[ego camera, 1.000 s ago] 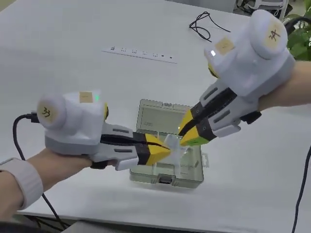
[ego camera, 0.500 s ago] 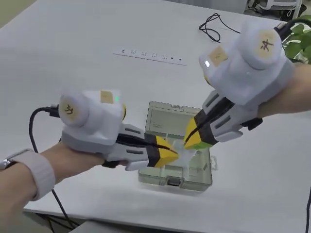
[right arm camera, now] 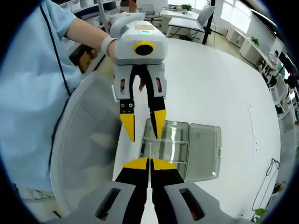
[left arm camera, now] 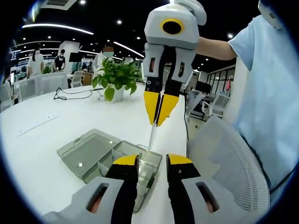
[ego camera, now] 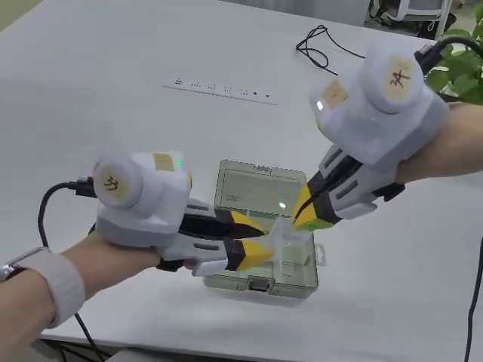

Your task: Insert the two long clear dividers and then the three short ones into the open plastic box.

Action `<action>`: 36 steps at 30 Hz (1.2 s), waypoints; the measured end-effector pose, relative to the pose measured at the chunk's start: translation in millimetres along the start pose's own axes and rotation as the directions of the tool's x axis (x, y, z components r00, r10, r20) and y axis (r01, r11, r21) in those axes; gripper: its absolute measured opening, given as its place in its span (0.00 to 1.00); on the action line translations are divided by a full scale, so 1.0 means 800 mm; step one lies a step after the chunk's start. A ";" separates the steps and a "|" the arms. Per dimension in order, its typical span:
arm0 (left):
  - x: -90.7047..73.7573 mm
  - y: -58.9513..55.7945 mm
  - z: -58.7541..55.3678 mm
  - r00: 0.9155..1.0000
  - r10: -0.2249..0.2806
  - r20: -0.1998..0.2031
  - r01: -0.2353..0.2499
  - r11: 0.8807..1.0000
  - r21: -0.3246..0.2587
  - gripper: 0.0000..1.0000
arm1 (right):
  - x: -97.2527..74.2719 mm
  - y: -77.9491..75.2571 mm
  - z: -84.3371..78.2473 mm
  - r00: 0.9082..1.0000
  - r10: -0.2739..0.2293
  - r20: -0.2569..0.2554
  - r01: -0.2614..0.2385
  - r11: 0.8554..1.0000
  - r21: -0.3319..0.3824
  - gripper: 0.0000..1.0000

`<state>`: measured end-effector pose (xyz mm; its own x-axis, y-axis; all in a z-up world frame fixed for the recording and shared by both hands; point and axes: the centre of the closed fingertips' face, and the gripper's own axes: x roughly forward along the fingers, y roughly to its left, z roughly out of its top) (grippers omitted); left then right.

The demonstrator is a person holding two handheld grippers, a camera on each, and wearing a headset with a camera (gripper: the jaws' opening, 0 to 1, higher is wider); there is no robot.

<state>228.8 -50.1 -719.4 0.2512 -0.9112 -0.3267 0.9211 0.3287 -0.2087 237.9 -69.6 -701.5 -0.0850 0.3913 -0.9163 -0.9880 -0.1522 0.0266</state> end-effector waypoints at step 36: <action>-0.052 0.056 -0.057 0.958 0.266 -0.106 -0.272 0.961 -0.046 1.00 | 0.052 -0.032 -0.061 0.986 -0.028 -0.167 0.054 0.987 0.152 0.02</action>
<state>246.3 14.3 -757.2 0.4543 -0.7589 -0.4665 0.8033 0.5754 -0.1537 266.2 -94.0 -759.8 -0.0341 0.2387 -0.9705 -0.9993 0.0086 0.0372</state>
